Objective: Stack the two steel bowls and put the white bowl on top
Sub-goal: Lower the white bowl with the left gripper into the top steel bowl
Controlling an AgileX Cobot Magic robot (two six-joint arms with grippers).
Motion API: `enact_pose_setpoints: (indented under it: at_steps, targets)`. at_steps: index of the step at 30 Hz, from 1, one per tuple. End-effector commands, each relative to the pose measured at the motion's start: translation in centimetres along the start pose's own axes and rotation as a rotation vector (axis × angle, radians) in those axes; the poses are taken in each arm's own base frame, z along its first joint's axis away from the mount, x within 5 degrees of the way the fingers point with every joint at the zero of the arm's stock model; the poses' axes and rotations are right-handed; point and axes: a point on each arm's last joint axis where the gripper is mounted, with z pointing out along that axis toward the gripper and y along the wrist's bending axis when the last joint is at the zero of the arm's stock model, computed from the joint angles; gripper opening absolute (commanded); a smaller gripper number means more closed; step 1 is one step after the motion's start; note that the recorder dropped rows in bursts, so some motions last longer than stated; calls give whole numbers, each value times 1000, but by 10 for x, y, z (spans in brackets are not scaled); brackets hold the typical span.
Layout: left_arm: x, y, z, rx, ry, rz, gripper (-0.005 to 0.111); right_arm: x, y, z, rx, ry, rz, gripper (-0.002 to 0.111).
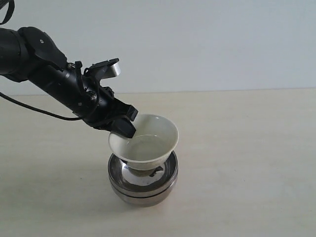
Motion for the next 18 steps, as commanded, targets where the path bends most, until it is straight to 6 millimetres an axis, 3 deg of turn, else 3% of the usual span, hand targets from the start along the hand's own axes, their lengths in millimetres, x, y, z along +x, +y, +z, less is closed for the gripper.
enact_pose_setpoints:
  at_steps: [1,9,18]
  targets:
    - [0,0,0,6,-5,-13,4,-1,0,0,0,-13,3,0]
    - [-1,1,0,-5,-21,-14,4,-1,0,0,0,-13,3,0]
    - [13,9,11,-47,-22,-26,4,-1,0,0,0,-13,3,0]
